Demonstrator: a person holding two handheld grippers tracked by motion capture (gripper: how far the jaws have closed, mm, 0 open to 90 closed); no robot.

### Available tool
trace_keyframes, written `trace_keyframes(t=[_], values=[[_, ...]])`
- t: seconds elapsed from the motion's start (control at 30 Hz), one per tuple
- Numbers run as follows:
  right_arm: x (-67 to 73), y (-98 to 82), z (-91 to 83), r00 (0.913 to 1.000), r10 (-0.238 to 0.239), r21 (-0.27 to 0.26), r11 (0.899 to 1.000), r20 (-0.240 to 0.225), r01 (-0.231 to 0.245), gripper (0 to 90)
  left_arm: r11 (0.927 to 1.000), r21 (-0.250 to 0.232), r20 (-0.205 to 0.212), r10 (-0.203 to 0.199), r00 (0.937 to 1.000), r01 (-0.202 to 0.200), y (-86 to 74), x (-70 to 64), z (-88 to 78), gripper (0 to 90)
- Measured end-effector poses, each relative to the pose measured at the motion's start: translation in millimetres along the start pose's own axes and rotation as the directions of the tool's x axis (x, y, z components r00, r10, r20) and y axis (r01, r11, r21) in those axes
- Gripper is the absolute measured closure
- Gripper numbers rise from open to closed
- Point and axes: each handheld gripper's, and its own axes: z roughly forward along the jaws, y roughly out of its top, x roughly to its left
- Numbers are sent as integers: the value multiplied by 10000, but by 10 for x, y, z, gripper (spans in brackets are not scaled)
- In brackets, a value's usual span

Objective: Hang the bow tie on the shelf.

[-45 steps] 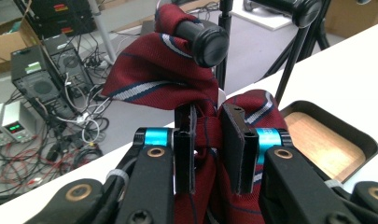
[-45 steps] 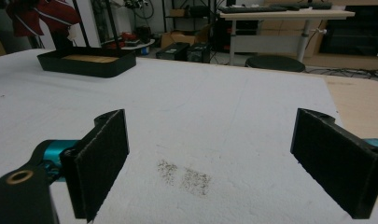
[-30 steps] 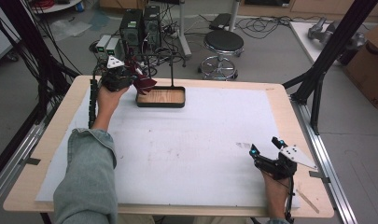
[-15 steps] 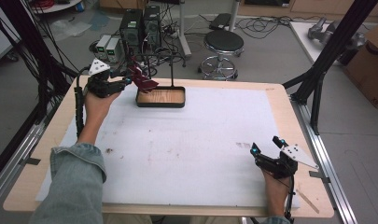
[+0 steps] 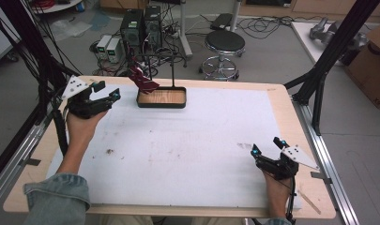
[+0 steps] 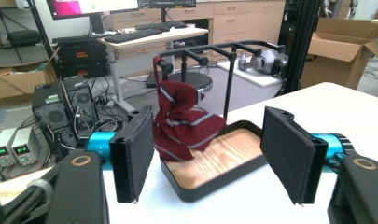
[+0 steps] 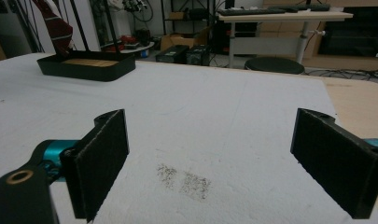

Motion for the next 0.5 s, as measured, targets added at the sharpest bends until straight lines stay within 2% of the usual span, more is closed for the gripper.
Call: trace_keyframes(t=[0.07, 0.23, 0.33, 0.4, 0.5], values=[[-3, 0, 1, 10000, -15, -18, 10000, -6, 15, 104, 9999, -43, -34, -158, 9999, 158, -41, -21, -89, 317], [-2, 0, 0, 10000, 1, 1, 10000, -18, -1, 103, 9999, -15, -156, -137, 9998, 137, -179, -79, -288, 290], [-4, 0, -1, 10000, -2, -7, 10000, -20, 2, 104, 9998, 56, -261, -176, 9995, 178, -295, -114, -394, 264], [-5, 0, 0, 10000, -13, -17, 10000, -30, 13, 103, 9998, 145, -477, -147, 9988, 154, -376, -144, -461, 250], [-6, 0, 1, 10000, -20, -20, 10000, -31, 20, 103, 9995, 180, -506, -253, 9984, 263, -494, -183, -553, 246]])
